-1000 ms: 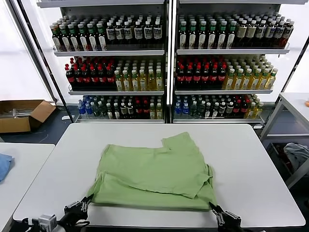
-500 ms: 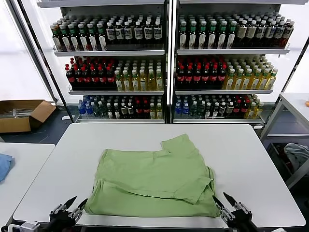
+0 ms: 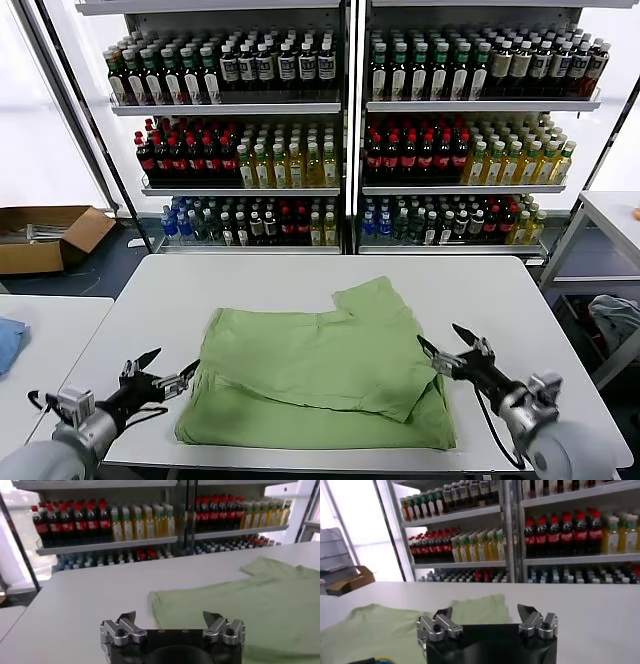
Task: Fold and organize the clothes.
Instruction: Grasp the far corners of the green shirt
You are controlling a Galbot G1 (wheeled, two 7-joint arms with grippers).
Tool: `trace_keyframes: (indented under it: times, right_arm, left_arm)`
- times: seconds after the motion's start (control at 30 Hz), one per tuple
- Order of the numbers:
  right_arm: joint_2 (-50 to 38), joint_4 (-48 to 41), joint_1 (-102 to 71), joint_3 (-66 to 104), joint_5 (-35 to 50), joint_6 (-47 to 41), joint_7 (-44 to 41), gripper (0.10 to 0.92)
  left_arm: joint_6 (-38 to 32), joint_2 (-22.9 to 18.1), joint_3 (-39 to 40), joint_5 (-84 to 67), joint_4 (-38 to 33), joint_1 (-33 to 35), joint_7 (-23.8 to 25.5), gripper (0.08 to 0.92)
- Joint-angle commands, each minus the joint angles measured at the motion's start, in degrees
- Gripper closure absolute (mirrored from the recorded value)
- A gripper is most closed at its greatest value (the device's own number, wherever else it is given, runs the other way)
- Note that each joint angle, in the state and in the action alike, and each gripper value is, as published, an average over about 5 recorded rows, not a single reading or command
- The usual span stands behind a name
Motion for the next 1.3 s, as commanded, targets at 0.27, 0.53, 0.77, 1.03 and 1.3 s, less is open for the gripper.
trace_keyframes:
  times: [0.27,0.53,0.77,1.03,1.3]
  right_arm:
    - [2.7,-27.9,27.6,-15.3,-3.9,-3.1,-1.4,0.203]
    - [4.7,-36.4,32.9,-17.7,-5.5,-3.0,-0.4,0.203]
    - [6.2,-39.9,34.3,-19.3,-5.9,-2.9,-0.4,0.203]
    - [7.4,-40.2,34.1,-20.6,-6.3,-2.5,-0.4,0.267]
    - [7.7,-38.9,33.2,-21.3,-5.6,-2.6,-0.1,0.483]
  left_arm:
    - [-1.0,2.5,19.2,-3.3,25.5,-30.0,1.7,0.177]
    - [-1.8,0.0,23.5,-3.0,32.9,-35.4,1.9,0.177]
    - [-1.8,-1.4,25.4,-2.0,35.7,-36.9,1.6,0.177]
    - [-0.6,-2.3,26.9,-1.0,34.0,-34.7,1.2,0.182]
    - [0.0,-2.8,27.5,-0.1,34.3,-34.2,1.4,0.347]
